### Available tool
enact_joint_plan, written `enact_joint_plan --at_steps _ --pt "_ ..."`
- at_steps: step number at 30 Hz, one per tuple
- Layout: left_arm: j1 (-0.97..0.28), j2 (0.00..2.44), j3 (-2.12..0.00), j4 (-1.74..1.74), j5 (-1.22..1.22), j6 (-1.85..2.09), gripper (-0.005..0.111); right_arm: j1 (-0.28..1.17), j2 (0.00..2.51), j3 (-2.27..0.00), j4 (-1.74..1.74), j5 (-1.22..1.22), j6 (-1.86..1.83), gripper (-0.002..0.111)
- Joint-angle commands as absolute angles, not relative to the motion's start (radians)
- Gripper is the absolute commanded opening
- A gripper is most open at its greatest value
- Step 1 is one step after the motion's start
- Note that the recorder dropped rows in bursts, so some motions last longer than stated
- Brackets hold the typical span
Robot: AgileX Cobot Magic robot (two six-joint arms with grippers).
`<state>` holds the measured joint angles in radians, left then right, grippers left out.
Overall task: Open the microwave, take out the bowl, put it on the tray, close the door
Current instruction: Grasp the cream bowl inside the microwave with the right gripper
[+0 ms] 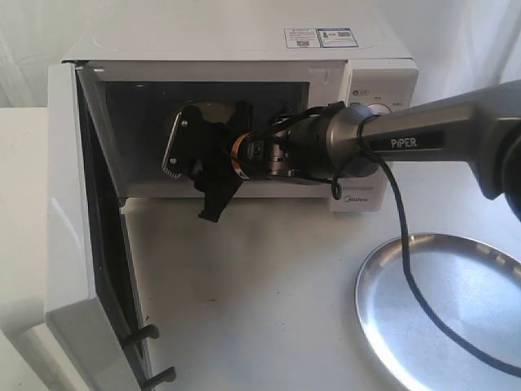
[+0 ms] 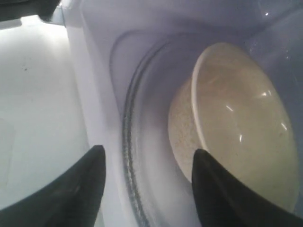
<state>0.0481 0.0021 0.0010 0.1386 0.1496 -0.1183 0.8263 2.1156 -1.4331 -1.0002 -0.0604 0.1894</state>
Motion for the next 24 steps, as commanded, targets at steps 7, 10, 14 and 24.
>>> enact_joint_plan --at_steps 7,10,14,24 --pt "0.047 0.000 0.000 0.135 0.149 -0.125 0.000 0.826 2.041 -1.418 -0.980 -0.050 0.187 0.048" --pt "0.047 0.000 0.000 0.135 0.149 -0.125 0.000 0.828 2.027 -1.406 -0.996 -0.057 0.174 0.048" --pt "0.047 0.000 0.000 0.135 0.149 -0.125 0.000 0.828 2.056 -1.406 -1.007 -0.059 0.104 0.048" --pt "0.047 0.000 0.000 0.135 0.149 -0.125 0.000 0.826 2.126 -1.485 -1.007 -0.072 0.019 0.046"
